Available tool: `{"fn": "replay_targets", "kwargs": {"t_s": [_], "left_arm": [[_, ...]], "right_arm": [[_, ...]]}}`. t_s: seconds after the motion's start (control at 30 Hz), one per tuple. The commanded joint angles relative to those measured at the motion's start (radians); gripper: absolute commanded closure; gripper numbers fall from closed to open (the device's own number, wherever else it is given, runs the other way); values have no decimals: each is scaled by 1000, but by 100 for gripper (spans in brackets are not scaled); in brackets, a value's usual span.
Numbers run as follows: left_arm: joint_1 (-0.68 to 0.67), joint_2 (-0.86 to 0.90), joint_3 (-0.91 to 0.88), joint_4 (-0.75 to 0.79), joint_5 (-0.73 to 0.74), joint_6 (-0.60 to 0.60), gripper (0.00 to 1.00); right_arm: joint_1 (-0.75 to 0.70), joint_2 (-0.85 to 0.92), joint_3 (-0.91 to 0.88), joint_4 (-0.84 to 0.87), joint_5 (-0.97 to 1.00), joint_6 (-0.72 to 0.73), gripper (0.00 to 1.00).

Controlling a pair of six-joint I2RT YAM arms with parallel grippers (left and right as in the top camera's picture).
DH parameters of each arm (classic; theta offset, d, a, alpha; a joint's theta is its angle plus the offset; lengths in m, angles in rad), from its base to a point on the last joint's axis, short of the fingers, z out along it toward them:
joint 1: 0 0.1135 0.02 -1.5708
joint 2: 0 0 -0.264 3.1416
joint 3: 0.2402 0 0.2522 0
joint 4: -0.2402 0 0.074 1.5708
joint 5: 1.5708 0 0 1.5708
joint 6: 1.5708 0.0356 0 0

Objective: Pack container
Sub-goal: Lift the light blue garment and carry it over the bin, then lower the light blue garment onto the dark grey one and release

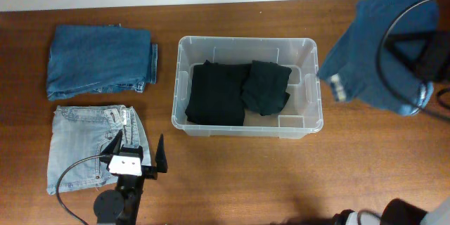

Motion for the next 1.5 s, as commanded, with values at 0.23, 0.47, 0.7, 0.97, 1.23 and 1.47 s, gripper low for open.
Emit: {"fn": "replay_targets", "kwargs": {"t_s": [0.23, 0.47, 0.7, 0.97, 1.23, 1.47], "left_arm": [[6, -5, -1, -8, 4, 16, 1], [6, -5, -1, -8, 4, 16, 1], [6, -5, -1, -8, 4, 16, 1], [6, -5, -1, -8, 4, 16, 1], [6, -5, -1, -8, 4, 16, 1], [6, -5, -1, -8, 4, 16, 1]], "right_arm": [[298, 76, 6, 26, 195, 162, 96], [497, 238, 6, 163, 436, 340, 96], [668, 402, 6, 255, 547, 423, 96], [750, 560, 6, 374, 546, 562, 96], [752, 610, -8, 395, 605, 588, 96], [772, 631, -14, 405, 572, 697, 96]]}}
